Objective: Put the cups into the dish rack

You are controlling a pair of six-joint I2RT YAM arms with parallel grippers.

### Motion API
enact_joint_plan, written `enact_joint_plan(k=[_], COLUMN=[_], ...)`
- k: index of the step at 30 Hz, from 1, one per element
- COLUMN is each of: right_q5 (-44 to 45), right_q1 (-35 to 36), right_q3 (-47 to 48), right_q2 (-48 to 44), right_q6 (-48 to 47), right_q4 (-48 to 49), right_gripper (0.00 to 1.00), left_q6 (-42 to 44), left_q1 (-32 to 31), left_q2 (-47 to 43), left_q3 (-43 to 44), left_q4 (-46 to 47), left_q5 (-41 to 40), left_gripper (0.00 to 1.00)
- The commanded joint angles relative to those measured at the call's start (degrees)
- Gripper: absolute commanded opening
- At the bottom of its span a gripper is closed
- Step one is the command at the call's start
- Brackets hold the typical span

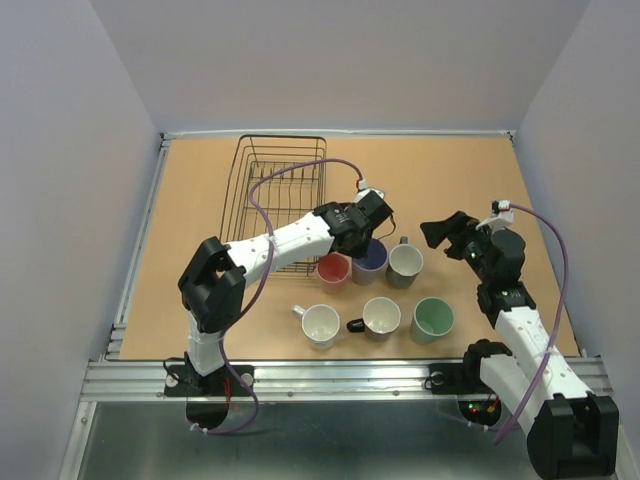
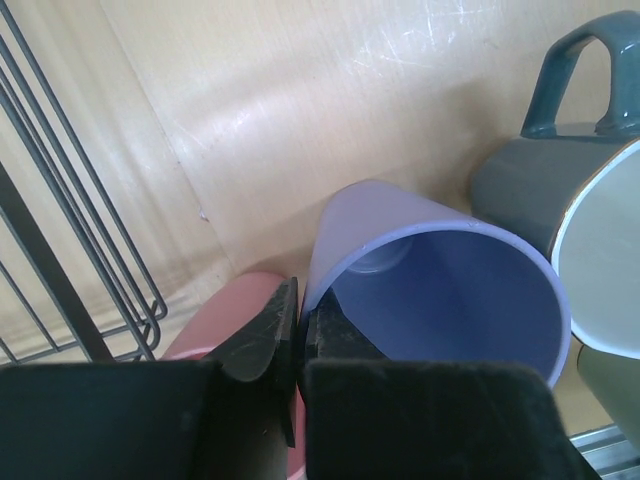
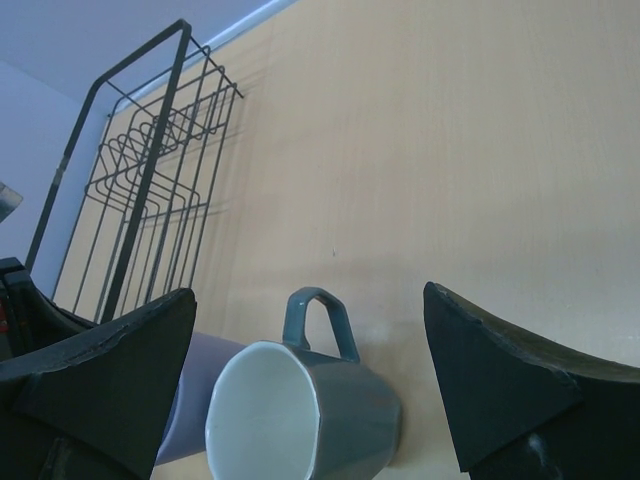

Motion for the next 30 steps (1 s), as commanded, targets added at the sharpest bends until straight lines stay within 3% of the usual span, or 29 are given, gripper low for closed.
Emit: enact_joint_plan(k=[1, 4, 7, 9, 13, 17, 23, 30], right_q5=[-1.52, -5.98, -12.40, -15.83, -18.65, -17.69, -14.01, -8.99], right_q1=[-0.06, -0.06, 0.02, -0.06, 0.02, 0.64, 7.66, 14.26], right_q3=[8.20, 13.74, 16.03, 16.30, 17.96, 17.44, 16.56, 18.40], right_q2=[-1.28, -1.20, -0.85, 0.64, 6.00, 10.92, 22.69, 35.69], right_q6=[0.66, 2.68, 8.91, 16.81, 31.23, 44.84, 54.79, 62.10], right_q4=[1.27, 2.66, 11.61, 21.27, 34.55, 47.82, 67.86, 89.03], right_gripper=[1.00, 1.00, 1.00, 1.00, 1.00, 1.00, 1.00, 1.00], left_q6=[2.94, 4.62, 6.90, 8.74, 8.49, 6.20, -1.17, -9.61], left_q1=[1.80, 3.82, 6.71, 8.65, 15.59, 23.49, 30.18, 32.48], left_q2=[-4.43, -7.59, -13.10, -17.07, -31.98, -40.19, -47.67, -47.94], left_q3=[5.63, 8.98, 8.73, 6.45, -7.31, -15.00, -24.05, -31.43], left_q4=[0.27, 0.17, 2.54, 7.97, 25.95, 35.32, 53.06, 66.78], left_q5=[-0.24, 0.46, 2.65, 6.77, 20.39, 31.47, 43.67, 48.01], left_gripper=[0.00, 0.00, 0.00, 0.00, 0.00, 0.00, 0.00, 0.00])
